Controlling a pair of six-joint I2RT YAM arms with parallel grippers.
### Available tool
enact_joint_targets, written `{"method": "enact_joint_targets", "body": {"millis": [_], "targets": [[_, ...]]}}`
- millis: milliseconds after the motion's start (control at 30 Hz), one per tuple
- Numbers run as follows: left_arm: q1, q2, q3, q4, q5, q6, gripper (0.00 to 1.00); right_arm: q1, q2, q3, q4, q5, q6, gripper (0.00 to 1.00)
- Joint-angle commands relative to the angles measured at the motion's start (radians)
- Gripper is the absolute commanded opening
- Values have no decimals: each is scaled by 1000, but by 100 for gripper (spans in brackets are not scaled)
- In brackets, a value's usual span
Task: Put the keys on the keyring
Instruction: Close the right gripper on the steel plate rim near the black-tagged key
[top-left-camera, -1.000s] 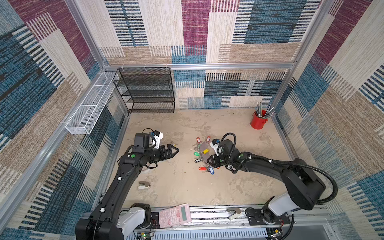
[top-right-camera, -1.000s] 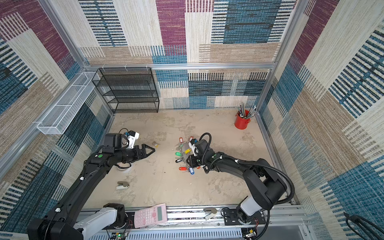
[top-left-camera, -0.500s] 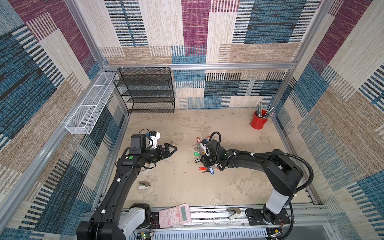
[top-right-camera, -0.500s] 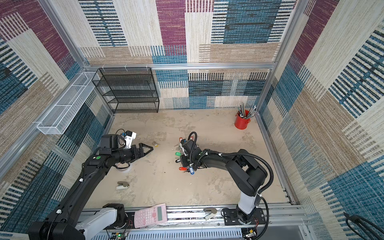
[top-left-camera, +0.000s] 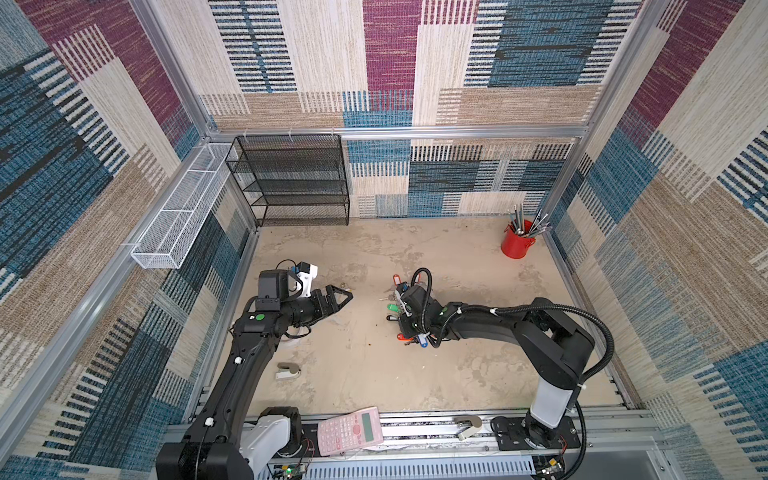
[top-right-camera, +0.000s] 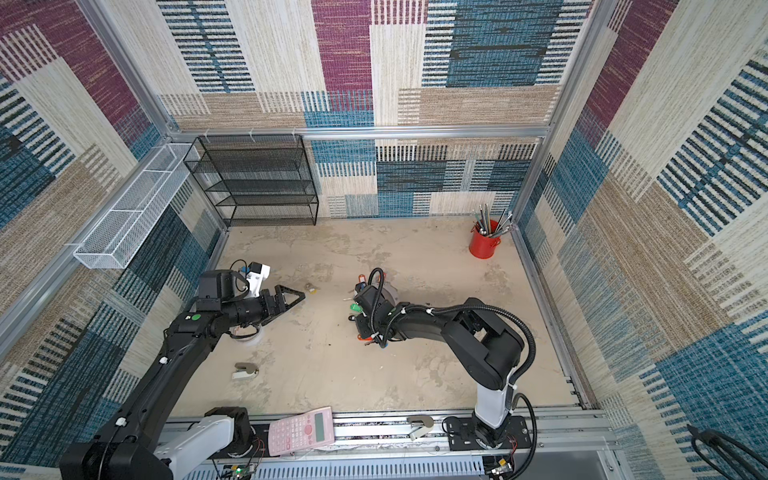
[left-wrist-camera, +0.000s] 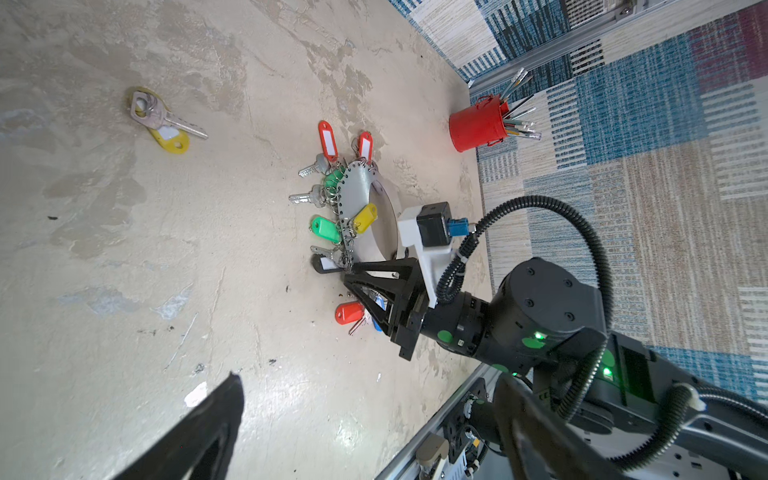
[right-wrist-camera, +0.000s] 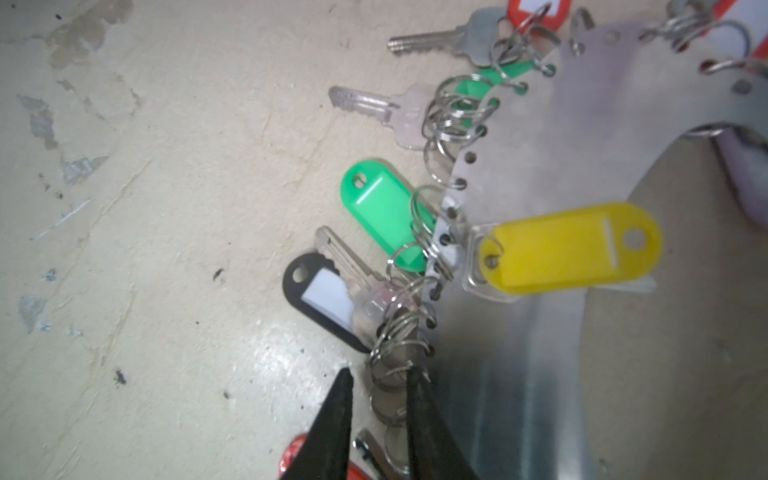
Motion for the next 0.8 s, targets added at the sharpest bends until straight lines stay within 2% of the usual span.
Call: {"method": "enact_joint_targets", "body": {"millis": [0,133,400,533,700,733,767], "targets": [[9,3,-10,48,33,-27,94,20,11,1,-27,102,14,22],[18,5,-16,59,41,-34,94,35,8,-6,-24,159,14,16],[32,2,-21,68,43,-42,93,37,-93,-55,34,148,9,1],[38,1,-25,75,44,-46,93,35,-163,-78,68,100,-6,0],[41,-3,-37,97,43,-65,93,32,-190,-76,63,96,-32,0],[41,-5,-42,107,46,-73,93,31,-179,-63,46,97,-33,9],[41,-7,-43,111,46,-76,93,32,-166,-50,34,98,-32,22]]}}
